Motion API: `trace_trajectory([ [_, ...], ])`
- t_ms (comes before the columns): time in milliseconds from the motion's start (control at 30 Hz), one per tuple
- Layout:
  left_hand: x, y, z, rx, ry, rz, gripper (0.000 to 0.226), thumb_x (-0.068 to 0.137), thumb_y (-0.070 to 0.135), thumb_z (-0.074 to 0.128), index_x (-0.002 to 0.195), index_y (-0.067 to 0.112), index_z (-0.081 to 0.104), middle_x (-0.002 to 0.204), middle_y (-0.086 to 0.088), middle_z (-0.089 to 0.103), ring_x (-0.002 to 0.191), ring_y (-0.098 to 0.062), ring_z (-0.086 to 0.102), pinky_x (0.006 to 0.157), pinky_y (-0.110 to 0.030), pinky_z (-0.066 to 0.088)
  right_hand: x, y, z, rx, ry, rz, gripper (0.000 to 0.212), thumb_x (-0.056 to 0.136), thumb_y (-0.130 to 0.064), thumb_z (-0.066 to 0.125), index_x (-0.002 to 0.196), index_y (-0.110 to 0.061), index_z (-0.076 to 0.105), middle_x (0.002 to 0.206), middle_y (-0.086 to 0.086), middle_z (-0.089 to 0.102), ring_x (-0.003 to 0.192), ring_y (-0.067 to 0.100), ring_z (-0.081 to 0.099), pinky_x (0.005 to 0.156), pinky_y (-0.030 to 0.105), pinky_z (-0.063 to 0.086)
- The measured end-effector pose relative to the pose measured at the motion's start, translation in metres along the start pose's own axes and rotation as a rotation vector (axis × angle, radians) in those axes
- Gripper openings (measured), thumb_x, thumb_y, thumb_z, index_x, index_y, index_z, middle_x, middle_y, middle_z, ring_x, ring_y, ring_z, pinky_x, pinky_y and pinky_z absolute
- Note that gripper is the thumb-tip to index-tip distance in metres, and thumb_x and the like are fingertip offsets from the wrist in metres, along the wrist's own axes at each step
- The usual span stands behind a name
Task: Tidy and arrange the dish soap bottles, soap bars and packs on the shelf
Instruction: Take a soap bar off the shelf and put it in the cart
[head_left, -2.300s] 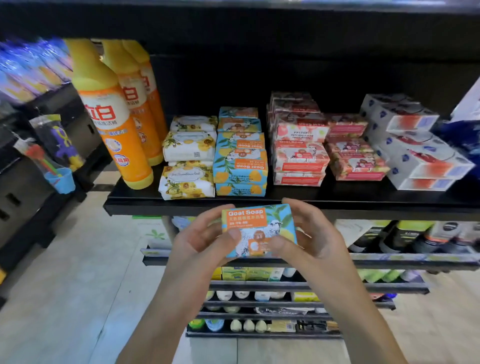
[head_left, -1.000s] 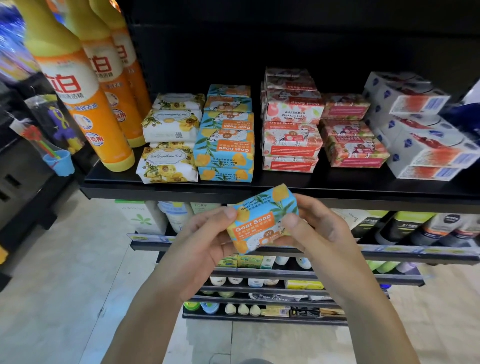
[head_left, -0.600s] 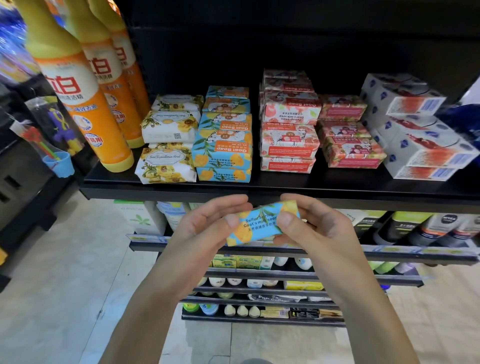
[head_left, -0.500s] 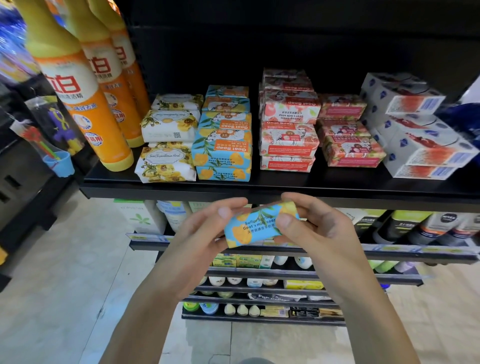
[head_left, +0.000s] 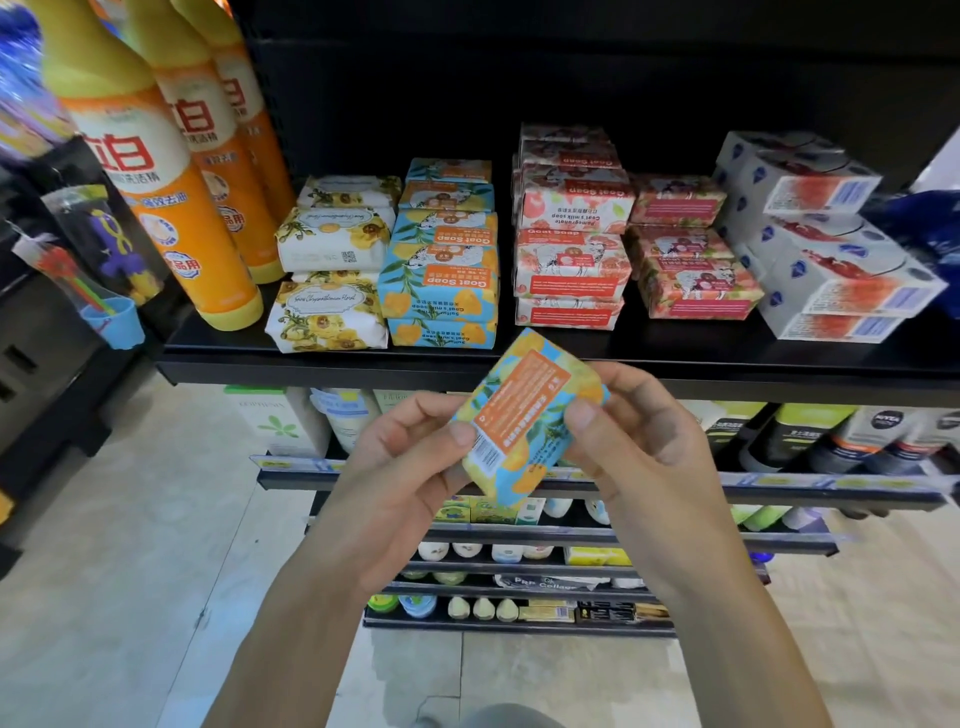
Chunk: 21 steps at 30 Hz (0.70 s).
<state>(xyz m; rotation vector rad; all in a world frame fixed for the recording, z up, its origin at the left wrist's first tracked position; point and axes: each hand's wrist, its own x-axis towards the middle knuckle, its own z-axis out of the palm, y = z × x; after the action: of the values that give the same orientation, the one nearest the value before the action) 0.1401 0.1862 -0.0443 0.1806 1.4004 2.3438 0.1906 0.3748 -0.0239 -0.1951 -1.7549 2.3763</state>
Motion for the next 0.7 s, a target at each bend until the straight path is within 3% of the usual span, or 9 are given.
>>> trace_trajectory([
  [100,-0.002,-0.005,0.006,0.002,0.027,0.075,0.063,0.065,0.032,0.094,0.107,-0.001,0.061,0.112,-0.02,0.072,0.097,-0.027,0.071,0.079,-0.033,0.059,-0.002,0.0,0.005,0.04,0.041,0.013,0.05,0.077,-0.041,0.074,0.109,-0.005,0.063,0.1,0.007,0.077,0.092,0.018,0.073,0.074,0.026,0.059],
  [167,-0.003,-0.008,0.009,0.029,0.051,0.107,0.051,0.068,0.025,0.085,0.104,0.0,0.06,0.112,-0.019,0.073,0.101,-0.029,0.071,0.083,-0.035,0.06,-0.003,-0.002,0.009,0.02,0.055,0.007,0.048,0.079,-0.039,0.069,0.112,-0.004,0.064,0.101,0.007,0.078,0.092,0.018,0.073,0.071,0.024,0.059],
  [367,-0.008,-0.011,0.016,0.214,0.088,0.204,0.048,0.067,0.029,0.084,0.098,0.006,0.056,0.106,-0.008,0.077,0.099,-0.019,0.072,0.077,-0.03,0.059,-0.007,-0.003,0.014,-0.049,0.063,0.008,0.054,0.074,-0.035,0.076,0.122,-0.013,0.067,0.106,0.007,0.078,0.099,0.023,0.075,0.08,0.035,0.061],
  [500,-0.009,-0.006,0.021,0.354,0.06,0.23,0.039,0.076,0.027,0.087,0.104,0.015,0.063,0.106,-0.001,0.078,0.096,-0.013,0.073,0.074,-0.024,0.059,-0.006,-0.001,0.013,0.004,0.145,0.018,0.048,0.076,-0.028,0.075,0.119,-0.01,0.069,0.105,0.009,0.078,0.098,0.025,0.076,0.078,0.03,0.062],
  [600,-0.005,-0.001,0.022,0.51,0.014,0.269,0.023,0.09,0.029,0.071,0.11,0.02,0.069,0.104,0.005,0.077,0.098,-0.011,0.072,0.079,-0.02,0.056,-0.009,-0.003,0.007,0.023,0.221,0.024,0.044,0.075,-0.027,0.074,0.115,-0.01,0.071,0.103,0.009,0.079,0.094,0.023,0.076,0.078,0.032,0.063],
  [700,0.005,-0.003,0.02,0.759,-0.06,0.304,0.02,0.096,0.02,0.067,0.114,0.028,0.068,0.106,0.012,0.073,0.105,-0.009,0.068,0.087,-0.019,0.054,-0.016,-0.004,-0.004,0.009,0.321,0.031,0.044,0.072,-0.028,0.074,0.112,-0.011,0.072,0.1,0.007,0.079,0.089,0.019,0.076,0.083,0.039,0.06],
])
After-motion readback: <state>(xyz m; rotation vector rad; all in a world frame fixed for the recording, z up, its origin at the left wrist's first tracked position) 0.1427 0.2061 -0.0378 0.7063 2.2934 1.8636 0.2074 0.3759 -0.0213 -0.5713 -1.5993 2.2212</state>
